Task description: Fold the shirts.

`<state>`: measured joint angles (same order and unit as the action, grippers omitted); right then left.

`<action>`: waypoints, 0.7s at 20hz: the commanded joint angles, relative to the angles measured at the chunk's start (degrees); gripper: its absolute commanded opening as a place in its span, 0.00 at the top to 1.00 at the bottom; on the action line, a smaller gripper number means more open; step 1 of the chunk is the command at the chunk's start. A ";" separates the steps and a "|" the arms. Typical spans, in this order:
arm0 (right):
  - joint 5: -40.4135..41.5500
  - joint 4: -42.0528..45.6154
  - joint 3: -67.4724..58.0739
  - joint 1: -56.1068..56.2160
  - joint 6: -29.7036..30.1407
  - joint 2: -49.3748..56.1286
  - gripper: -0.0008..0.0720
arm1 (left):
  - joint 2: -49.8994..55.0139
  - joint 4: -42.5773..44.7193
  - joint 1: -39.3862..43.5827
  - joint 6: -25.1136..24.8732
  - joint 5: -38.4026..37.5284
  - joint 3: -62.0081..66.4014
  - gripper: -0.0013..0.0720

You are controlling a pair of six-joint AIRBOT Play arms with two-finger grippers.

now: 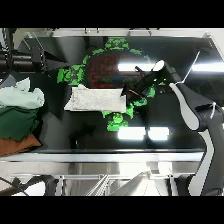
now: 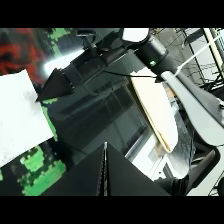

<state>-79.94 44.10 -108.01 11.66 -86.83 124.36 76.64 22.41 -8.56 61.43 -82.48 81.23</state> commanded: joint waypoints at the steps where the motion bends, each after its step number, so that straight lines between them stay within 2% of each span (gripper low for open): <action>1: 0.76 -6.56 0.00 2.08 1.97 4.76 0.11 | -0.02 0.09 -0.04 -0.39 0.11 -0.02 0.98; 2: 1.07 -8.31 0.00 2.60 3.30 4.96 0.17 | -0.02 0.13 -0.04 -0.48 0.09 -0.02 0.98; 4: 1.05 -13.07 0.00 3.34 6.36 4.92 0.18 | -0.02 0.26 -0.04 -0.50 0.00 -0.02 0.98; 5: 1.09 -14.91 0.00 3.45 6.88 4.92 0.25 | -0.02 0.42 -0.04 -0.50 -0.04 -0.02 0.98; 6: 1.05 -16.41 0.00 3.45 7.87 4.92 0.64 | -0.02 0.42 -0.04 -0.50 -0.04 -0.02 0.98; 7: 1.27 -17.84 0.00 3.45 8.24 4.92 0.95 | -0.02 0.39 -0.04 -0.50 -0.04 -0.02 0.98; 12: -0.63 -30.64 0.00 3.04 14.10 2.86 0.97 | -0.04 0.39 -0.04 -0.48 -0.17 -0.02 0.98; 14: -2.69 -30.88 0.00 1.64 14.45 -0.61 0.97 | -0.02 0.39 -0.04 -0.48 -1.01 -0.02 0.98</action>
<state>-79.99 18.50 -107.96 14.39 -74.85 126.74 76.64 22.83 -8.56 60.95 -82.65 81.21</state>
